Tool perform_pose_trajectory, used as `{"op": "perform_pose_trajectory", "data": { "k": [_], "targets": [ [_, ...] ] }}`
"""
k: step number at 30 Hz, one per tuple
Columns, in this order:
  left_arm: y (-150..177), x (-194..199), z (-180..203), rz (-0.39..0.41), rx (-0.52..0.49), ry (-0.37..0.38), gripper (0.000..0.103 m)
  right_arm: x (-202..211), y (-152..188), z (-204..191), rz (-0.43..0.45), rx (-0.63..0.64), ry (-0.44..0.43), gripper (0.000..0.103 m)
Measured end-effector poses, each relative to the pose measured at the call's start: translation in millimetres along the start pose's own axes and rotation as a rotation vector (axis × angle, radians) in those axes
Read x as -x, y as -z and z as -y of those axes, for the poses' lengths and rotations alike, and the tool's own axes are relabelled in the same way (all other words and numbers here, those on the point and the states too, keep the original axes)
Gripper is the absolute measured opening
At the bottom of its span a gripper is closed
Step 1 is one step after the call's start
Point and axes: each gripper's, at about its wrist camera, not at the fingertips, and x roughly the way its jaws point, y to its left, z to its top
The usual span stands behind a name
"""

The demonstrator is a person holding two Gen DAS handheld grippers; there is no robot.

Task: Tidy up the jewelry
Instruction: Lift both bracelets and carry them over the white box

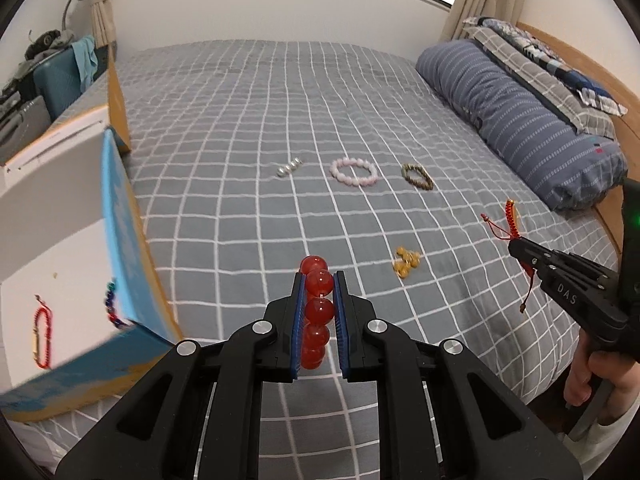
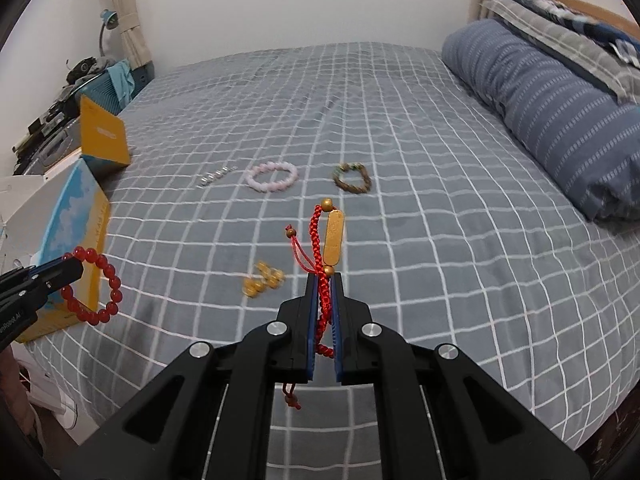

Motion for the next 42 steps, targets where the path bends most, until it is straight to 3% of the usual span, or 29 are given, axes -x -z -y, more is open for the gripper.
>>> {"op": "perform_pose_trajectory", "data": {
  "k": [10,24,42],
  "targets": [
    [-21.9,26.8,-29.6,0.017,0.021,-0.048,0.013,10.1,-33.1,-49.4,0.019,0.043,-0.070,0.005],
    [-44.3,79.1,-102.1,0.110,0.115,-0.143,0.013,16.8,-66.2,-139.5,0.058,0.116,-0.199,0.005],
    [-9.2,109.4,-212.2,0.104,0.271,-0.285,0.013,12.3,-73.9,-280.6,0.052,0.306,-0.332,0.005]
  ]
}}
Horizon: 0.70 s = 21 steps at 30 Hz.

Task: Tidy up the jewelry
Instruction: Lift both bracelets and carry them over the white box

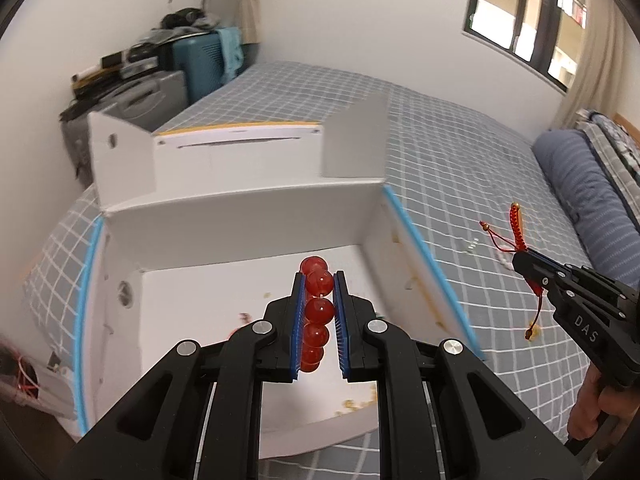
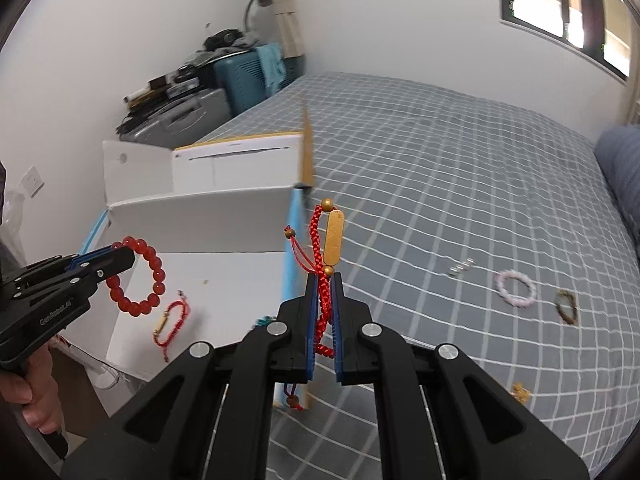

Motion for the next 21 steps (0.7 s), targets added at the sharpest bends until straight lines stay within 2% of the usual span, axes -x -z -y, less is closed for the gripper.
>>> {"op": "perform_pose_trajectory", "data": {
  "k": [10,21],
  "targets": [
    [9.4,-16.5,-59.3,-0.043,0.065,-0.097,0.013,-40.2,-9.6,-61.4,-0.034,0.088,-0.067,0.005],
    [28.6,-47.4,-92.1,-0.118,0.110,-0.137,0.013,-85.7,0.9,-100.8,-0.119,0.124,-0.088,0.005]
  ]
}}
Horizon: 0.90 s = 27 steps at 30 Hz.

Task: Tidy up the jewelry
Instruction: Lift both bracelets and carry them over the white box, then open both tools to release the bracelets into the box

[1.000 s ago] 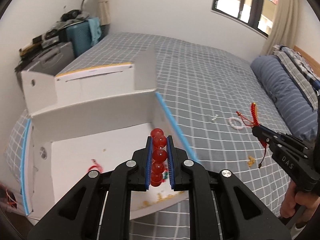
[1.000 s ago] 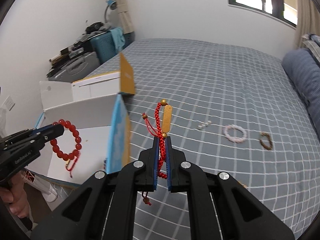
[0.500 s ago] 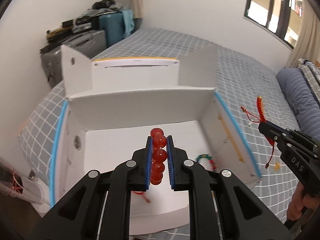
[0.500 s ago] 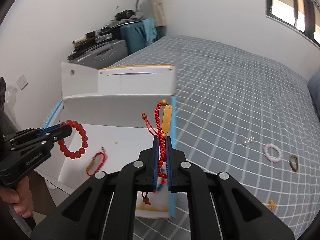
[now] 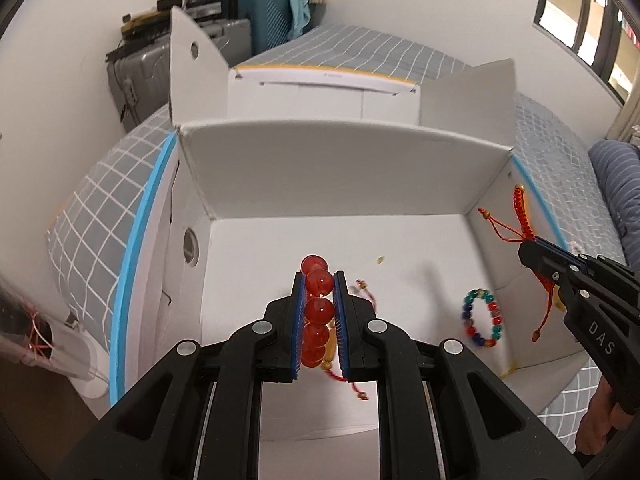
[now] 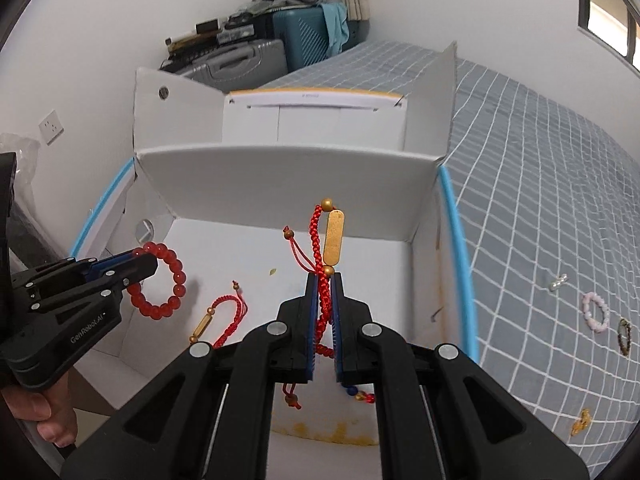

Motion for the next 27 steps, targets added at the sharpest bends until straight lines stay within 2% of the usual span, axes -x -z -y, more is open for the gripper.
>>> {"op": "perform_pose_trajectory", "data": {
  "k": [9,18,21,22,24,26,27],
  "targets": [
    [6.3,-11.1,-9.1,-0.033,0.012,-0.022,0.013,-33.8,8.9,-5.7,-0.081,-0.011,0.002,0.005],
    [5.5,-13.1,-8.3,-0.053,0.013,-0.021,0.013,-36.4,10.9,-7.7,-0.096,-0.012,-0.001,0.009],
    [6.0,-10.3,-9.4,-0.044,0.022,-0.030,0.014,-30.6,9.7,-4.9,-0.083,-0.021,-0.001,0.017],
    [5.3,-7.6,-10.5,-0.037,0.030,-0.034,0.015,-27.4,10.4,-4.4,-0.077,-0.023,-0.004,0.026],
    [5.0,-4.0,-10.2,-0.031,0.030,-0.047,0.016,-21.1,10.6,-3.6,-0.059,-0.020,0.002,0.035],
    [4.5,-0.4,-10.4,-0.027,0.036,-0.049,0.025,-15.3,10.3,-3.5,-0.045,-0.019,0.004,0.041],
    [4.4,1.3,-10.4,-0.023,0.039,-0.046,0.029,-11.3,9.9,-2.6,-0.035,-0.023,0.002,0.048]
  ]
}}
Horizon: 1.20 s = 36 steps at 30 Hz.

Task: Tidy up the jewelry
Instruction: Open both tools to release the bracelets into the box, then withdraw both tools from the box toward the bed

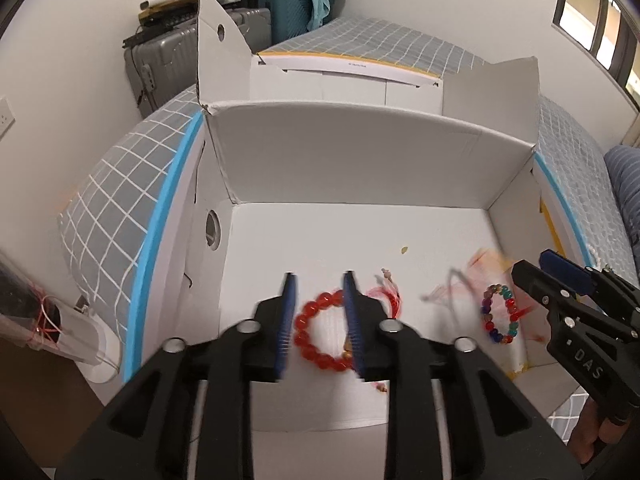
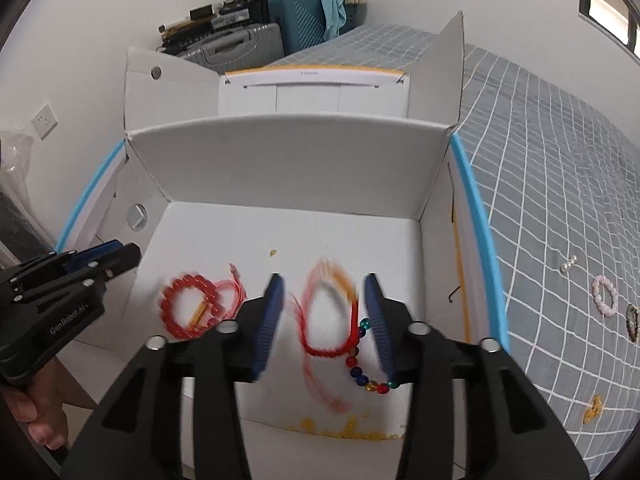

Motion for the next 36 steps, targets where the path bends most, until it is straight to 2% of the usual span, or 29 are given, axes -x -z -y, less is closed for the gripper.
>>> {"op": "perform_pose_trajectory", "data": {
  "k": [2,4,7,9,12,19,22,36],
  "targets": [
    [-0.3,4.3,0.7,0.008,0.003,-0.003,0.034,7.0,-1.1,1.0,0.020,0.002,0.006,0.055],
    [-0.4,9.2,1.4,0.019,0.010,0.002,0.045,14.8,-2.5,2.6,0.045,0.006,0.023,0.070],
    [1.1,18.8,4.0,0.048,0.019,0.011,0.061,27.5,-2.6,7.4,0.084,0.015,0.078,0.079],
    [2.0,24.0,6.6,0.058,0.019,0.015,0.065,35.9,-1.2,14.8,0.103,0.009,0.097,0.086],
    [2.3,30.5,12.8,0.072,0.017,0.024,0.073,46.0,0.4,28.5,0.125,-0.017,0.114,0.091],
    [-2.1,44.8,42.0,0.119,-0.011,0.041,0.091,71.1,8.9,71.7,0.165,-0.097,0.179,0.095],
    [-2.9,49.9,56.2,0.134,-0.029,0.048,0.094,81.5,14.8,88.9,0.173,-0.127,0.200,0.095],
    [-2.7,56.7,163.7,0.156,-0.178,0.146,0.097,140.9,60.6,178.1,0.230,-0.246,0.326,0.095]
  ]
}}
